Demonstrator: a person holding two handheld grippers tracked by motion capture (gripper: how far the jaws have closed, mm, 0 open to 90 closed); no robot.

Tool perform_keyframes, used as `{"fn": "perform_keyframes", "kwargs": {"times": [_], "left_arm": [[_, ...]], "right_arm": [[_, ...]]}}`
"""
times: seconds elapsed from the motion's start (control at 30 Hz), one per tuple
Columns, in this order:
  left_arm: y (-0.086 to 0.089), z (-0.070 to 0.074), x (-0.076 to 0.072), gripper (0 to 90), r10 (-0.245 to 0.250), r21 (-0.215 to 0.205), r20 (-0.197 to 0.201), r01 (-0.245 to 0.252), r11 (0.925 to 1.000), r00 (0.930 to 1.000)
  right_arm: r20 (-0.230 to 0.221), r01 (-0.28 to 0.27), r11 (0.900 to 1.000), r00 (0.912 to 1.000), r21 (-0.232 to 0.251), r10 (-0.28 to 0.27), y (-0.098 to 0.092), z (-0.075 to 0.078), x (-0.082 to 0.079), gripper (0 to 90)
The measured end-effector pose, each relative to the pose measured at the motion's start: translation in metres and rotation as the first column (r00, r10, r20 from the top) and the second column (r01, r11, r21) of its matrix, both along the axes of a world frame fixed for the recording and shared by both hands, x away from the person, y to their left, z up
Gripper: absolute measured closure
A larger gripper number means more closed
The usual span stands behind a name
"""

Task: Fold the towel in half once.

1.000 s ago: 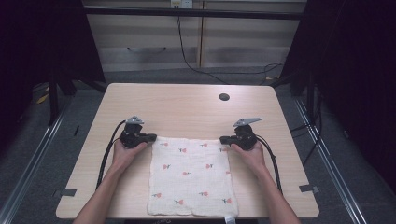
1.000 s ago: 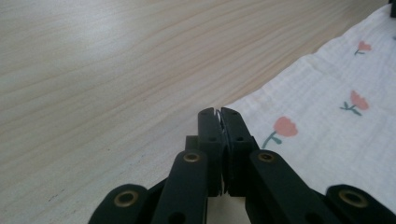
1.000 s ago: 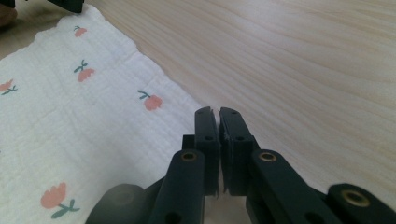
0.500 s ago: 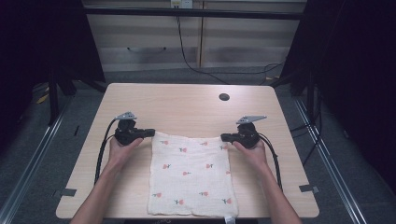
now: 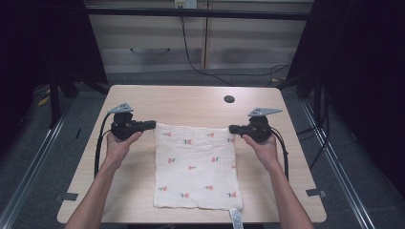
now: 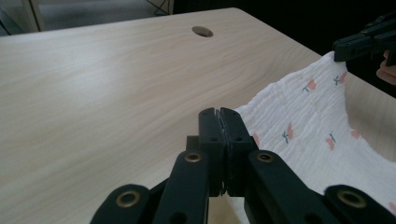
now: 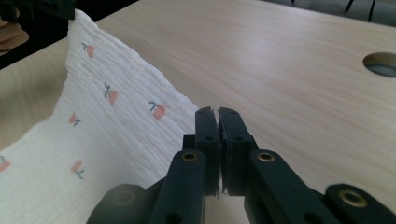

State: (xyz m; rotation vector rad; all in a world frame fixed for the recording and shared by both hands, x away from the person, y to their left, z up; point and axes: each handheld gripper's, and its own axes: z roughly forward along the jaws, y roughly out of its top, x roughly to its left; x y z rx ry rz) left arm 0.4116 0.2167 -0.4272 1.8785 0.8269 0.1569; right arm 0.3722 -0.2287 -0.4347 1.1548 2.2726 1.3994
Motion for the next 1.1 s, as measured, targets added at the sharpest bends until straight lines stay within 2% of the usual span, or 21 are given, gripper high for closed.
{"fn": "perform_keyframes", "kwargs": {"times": [0.3,0.47,0.57,0.6,0.67,0.73,0.77,0.9,1.1], "left_arm": [[-0.006,0.017,0.006,88.7,0.011,-0.024,0.024,-0.011,0.9997,0.9996],[-0.006,0.033,0.009,88.8,0.016,-0.038,0.049,-0.014,0.9992,0.9987],[-0.004,0.042,0.009,88.8,0.017,-0.081,0.055,-0.013,0.9967,0.9984],[-0.003,0.043,0.009,88.8,0.022,-0.082,0.056,-0.018,0.9965,0.9982],[-0.005,0.041,0.006,88.8,0.015,-0.051,0.058,-0.012,0.9986,0.9982],[-0.006,0.035,0.003,88.8,0.003,-0.038,0.059,-0.001,0.9993,0.9983],[-0.006,0.032,0.002,88.8,0.004,-0.045,0.054,-0.002,0.999,0.9985],[-0.005,0.02,-0.001,88.8,-0.004,-0.035,0.039,0.005,0.9994,0.9992],[-0.004,0.015,-0.016,88.8,-0.035,-0.024,0.056,0.037,0.999,0.9978]], "right_arm": [[0.019,0.028,1.0,0.9994,0.013,-0.028,-0.006,0.02,0.012,87.6],[0.042,0.033,0.999,0.9986,0.021,-0.034,-0.008,0.036,0.018,87.7],[0.066,0.035,0.999,0.9972,0.02,-0.037,-0.008,0.047,0.02,87.7],[0.079,0.042,0.999,0.996,0.009,-0.043,-0.008,0.051,0.02,87.7],[0.093,0.046,0.999,0.9946,-0.009,-0.045,-0.008,0.055,0.019,87.8],[0.089,0.039,0.999,0.9953,-0.025,-0.037,-0.009,0.053,0.017,87.8],[0.085,0.035,0.999,0.9958,-0.026,-0.032,-0.01,0.051,0.015,87.7],[0.07,0.021,0.999,0.9973,-0.038,-0.018,-0.013,0.038,0.006,87.8],[0.062,-0.009,0.999,0.998,-0.031,0.01,-0.017,0.024,-0.013,87.7]]}}
